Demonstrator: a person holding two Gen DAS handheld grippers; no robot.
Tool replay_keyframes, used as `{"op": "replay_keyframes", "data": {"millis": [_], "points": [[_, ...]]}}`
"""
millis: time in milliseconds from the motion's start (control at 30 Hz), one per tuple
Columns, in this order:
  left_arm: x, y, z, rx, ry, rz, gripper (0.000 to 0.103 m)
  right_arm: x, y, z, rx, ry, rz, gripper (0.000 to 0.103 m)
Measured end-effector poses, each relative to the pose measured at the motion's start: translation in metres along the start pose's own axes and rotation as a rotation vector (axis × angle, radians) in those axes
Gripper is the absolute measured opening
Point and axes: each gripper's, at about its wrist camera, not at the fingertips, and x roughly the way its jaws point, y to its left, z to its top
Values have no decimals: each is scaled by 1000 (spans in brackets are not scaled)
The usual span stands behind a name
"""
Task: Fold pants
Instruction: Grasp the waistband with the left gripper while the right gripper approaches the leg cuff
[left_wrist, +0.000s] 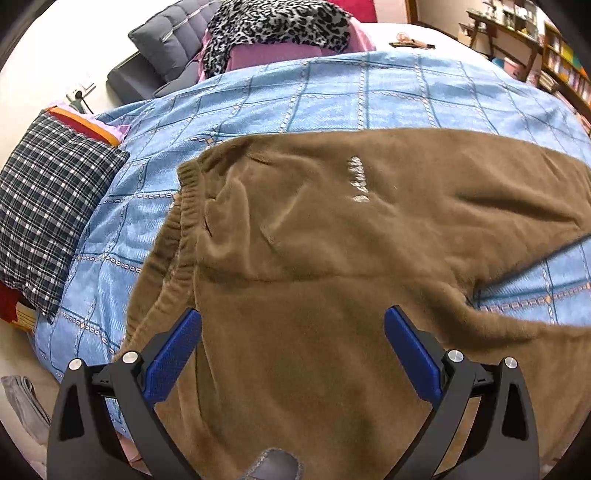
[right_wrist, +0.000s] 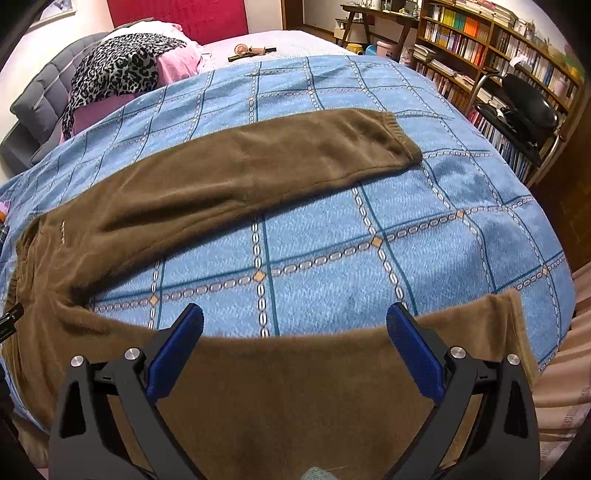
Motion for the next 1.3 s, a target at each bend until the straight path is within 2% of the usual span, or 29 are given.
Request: {"op": "replay_keyframes", "data": {"millis": [200, 433, 600, 700, 800, 933, 1233, 1300], "points": [[22, 24, 26, -57, 21, 27, 98, 12, 5, 15, 8, 21, 16, 100], [59, 70, 71, -161, 24, 36, 98, 34, 7, 30, 39, 62, 36, 100], [92, 114, 103, -275, -9, 10, 98, 47, 8, 41, 53, 75, 32, 100], [112, 129, 116, -311, -25, -18, 98, 55, 11, 46, 55, 86, 34, 100], [134, 135, 130, -314, -19, -33, 98, 61, 15, 50, 57, 96, 42, 100], [162, 136, 147, -269, -11, -19, 98, 68, 23, 57, 47, 100, 45, 100], [199, 146, 163, -269, 3, -37, 98, 77, 31, 63, 45, 108, 70, 100], [203, 147, 163, -276, 9, -53, 93, 78, 33, 64, 45, 110, 83, 100]]}}
